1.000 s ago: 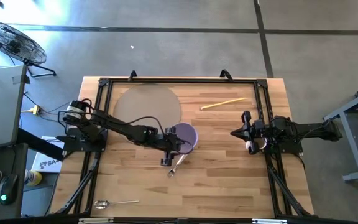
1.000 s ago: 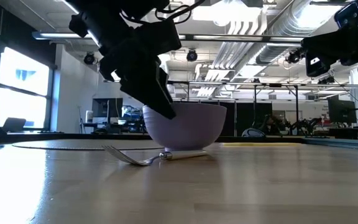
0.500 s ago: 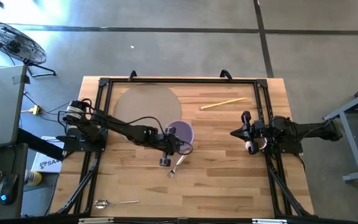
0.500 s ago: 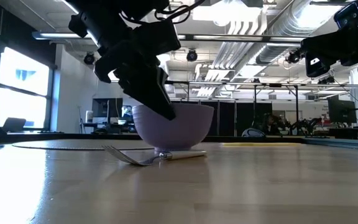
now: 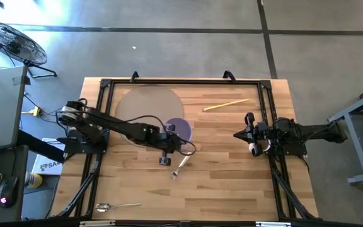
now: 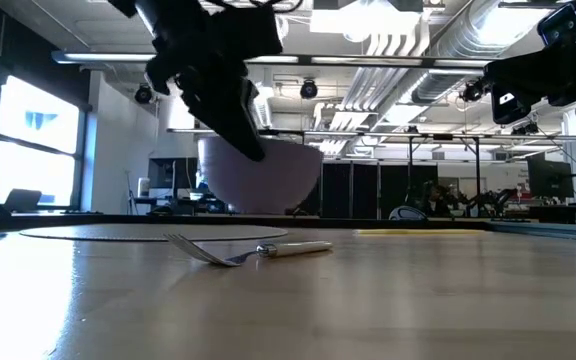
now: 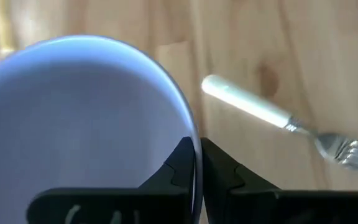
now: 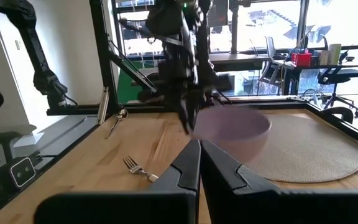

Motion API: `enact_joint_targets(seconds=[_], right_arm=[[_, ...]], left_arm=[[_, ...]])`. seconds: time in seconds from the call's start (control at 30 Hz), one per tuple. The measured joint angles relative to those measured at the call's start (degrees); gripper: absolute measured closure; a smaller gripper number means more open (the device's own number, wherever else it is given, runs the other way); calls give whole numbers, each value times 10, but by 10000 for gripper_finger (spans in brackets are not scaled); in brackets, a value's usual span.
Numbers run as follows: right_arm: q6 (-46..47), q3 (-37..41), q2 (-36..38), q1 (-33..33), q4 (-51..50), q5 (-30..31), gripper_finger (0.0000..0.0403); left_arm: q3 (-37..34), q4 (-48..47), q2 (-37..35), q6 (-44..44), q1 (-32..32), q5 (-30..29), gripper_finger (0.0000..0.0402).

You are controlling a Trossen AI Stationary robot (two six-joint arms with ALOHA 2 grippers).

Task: Pick & Place Utensil
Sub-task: Put the violet bowl on the brown mat

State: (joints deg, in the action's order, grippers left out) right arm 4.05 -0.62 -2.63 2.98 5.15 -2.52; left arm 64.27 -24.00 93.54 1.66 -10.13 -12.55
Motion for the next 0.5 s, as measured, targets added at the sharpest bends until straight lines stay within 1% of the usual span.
enact_joint_targets(seconds=[0.13, 0.23, 0.4, 0.5], right_arm=[[0, 0, -1, 0, -2, 0, 398], [0, 0, -3, 0, -3, 0, 398], [0, 0, -5, 0, -2, 0, 398], [0, 0, -4, 0, -2, 0, 398]], left_arm=[[1, -104, -69, -28, 0, -54, 397], [-14, -164, -130, -59, 0, -93, 395], [-85, -160, -241, -116, 2, -151, 394], [-127, -156, -283, -152, 27, -167, 393]])
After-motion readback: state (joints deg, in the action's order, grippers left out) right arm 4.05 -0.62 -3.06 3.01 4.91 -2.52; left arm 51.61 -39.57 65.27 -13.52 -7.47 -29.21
